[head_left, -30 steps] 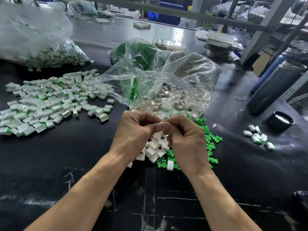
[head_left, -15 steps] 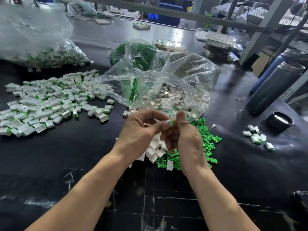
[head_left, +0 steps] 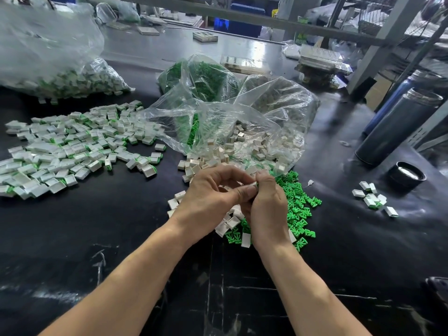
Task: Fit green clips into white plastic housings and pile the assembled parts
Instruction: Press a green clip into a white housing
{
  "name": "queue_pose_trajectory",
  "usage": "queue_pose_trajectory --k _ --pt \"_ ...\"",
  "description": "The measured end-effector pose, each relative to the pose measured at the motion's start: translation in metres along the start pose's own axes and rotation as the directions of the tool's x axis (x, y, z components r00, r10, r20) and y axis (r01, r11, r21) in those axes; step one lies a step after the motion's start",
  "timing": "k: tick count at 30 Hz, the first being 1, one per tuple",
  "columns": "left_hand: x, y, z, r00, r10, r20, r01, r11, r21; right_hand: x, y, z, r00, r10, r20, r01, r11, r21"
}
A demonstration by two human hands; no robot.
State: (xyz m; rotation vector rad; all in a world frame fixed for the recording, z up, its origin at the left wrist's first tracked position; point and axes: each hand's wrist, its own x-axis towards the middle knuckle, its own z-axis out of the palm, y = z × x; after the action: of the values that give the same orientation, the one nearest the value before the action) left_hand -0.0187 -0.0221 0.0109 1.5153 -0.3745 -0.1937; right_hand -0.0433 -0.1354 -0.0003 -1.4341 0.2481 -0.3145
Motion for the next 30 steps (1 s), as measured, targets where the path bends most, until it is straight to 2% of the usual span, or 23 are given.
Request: queue_pose_trajectory --k 5,18,26,30 --pt "-0.001 -0.001 0.002 0.999 0.012 -0.033 -0.011 0.999 0.03 0.003 0.006 0.002 0.996 -0.056 -0.066 0.046 0.99 -0.133" --pt "-0.002 0.0 0.004 0.997 0.045 -0.06 -0.043 0.998 0.041 0.003 0.001 0.008 0.97 -0.232 -0.077 0.216 0.961 -0.173" --pt "-0.001 0.0 0.0 0.998 0.036 -0.054 -0.034 0.999 0.043 0.007 0.008 0.004 0.991 -0.123 -0.047 0.115 0.982 -0.148" --pt "0.004 -0.001 -0.007 0.988 0.082 -0.133 -0.067 0.991 0.113 0.005 0.006 -0.007 0.98 -0.197 -0.017 0.187 0.952 -0.241"
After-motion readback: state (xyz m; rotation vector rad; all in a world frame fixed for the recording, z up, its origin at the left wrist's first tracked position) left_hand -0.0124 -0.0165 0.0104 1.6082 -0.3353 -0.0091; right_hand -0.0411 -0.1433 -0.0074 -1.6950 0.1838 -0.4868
